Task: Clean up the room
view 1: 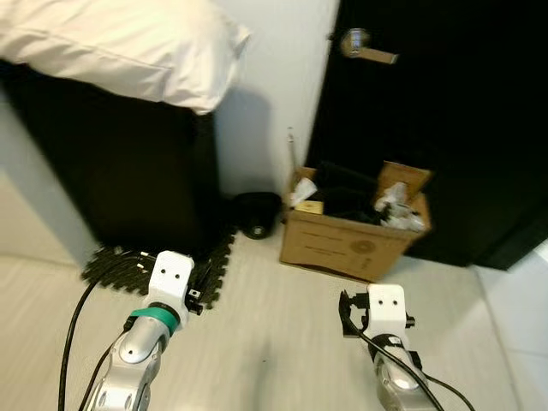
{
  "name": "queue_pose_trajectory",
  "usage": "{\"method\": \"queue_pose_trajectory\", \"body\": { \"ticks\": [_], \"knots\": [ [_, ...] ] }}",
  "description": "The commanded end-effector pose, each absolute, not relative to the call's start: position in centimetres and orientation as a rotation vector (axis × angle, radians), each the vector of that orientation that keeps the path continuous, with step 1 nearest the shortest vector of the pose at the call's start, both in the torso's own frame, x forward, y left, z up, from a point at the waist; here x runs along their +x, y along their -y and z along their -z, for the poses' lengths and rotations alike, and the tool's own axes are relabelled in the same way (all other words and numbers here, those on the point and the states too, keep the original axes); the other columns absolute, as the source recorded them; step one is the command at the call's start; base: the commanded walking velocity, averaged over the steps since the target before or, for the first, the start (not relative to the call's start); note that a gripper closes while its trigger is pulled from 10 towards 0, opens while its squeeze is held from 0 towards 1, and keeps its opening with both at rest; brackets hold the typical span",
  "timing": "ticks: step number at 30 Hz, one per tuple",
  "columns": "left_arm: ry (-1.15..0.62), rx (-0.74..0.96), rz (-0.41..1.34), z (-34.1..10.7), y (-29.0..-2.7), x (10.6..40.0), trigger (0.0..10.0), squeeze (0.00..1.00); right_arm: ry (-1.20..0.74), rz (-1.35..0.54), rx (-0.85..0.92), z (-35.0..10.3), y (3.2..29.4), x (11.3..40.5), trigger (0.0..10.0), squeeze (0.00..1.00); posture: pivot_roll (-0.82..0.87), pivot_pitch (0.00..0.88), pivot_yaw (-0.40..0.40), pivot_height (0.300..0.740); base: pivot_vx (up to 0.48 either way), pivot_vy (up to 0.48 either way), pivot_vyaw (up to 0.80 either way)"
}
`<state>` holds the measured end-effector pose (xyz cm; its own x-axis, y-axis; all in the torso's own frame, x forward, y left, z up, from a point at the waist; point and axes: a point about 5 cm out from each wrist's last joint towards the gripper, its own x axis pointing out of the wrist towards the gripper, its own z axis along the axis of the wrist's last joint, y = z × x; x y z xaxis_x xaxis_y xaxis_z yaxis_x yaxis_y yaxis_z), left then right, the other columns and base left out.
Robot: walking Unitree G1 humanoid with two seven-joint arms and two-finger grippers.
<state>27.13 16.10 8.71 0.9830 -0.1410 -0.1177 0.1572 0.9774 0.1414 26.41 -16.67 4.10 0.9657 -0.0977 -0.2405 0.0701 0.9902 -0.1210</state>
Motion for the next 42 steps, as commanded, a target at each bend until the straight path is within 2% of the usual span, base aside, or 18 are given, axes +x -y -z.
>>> {"method": "queue_pose_trajectory", "body": {
  "ticks": [1,42],
  "knots": [
    [-0.120,0.158,0.160,-8.52,-15.83,27.08,10.0,0.00,-0.265,0.082,-0.116,-3.77,16.70,26.12,10.0,0.00,0.14,0.000,0.011,0.740,0.000,0.000,0.80],
    [-0.138,0.175,0.154,-8.13,-15.63,27.05,10.0,0.00,-0.271,0.055,-0.129,-3.82,16.34,26.50,10.0,0.00,0.14,0.000,0.001,0.740,0.000,0.000,0.80]
  ]
}}
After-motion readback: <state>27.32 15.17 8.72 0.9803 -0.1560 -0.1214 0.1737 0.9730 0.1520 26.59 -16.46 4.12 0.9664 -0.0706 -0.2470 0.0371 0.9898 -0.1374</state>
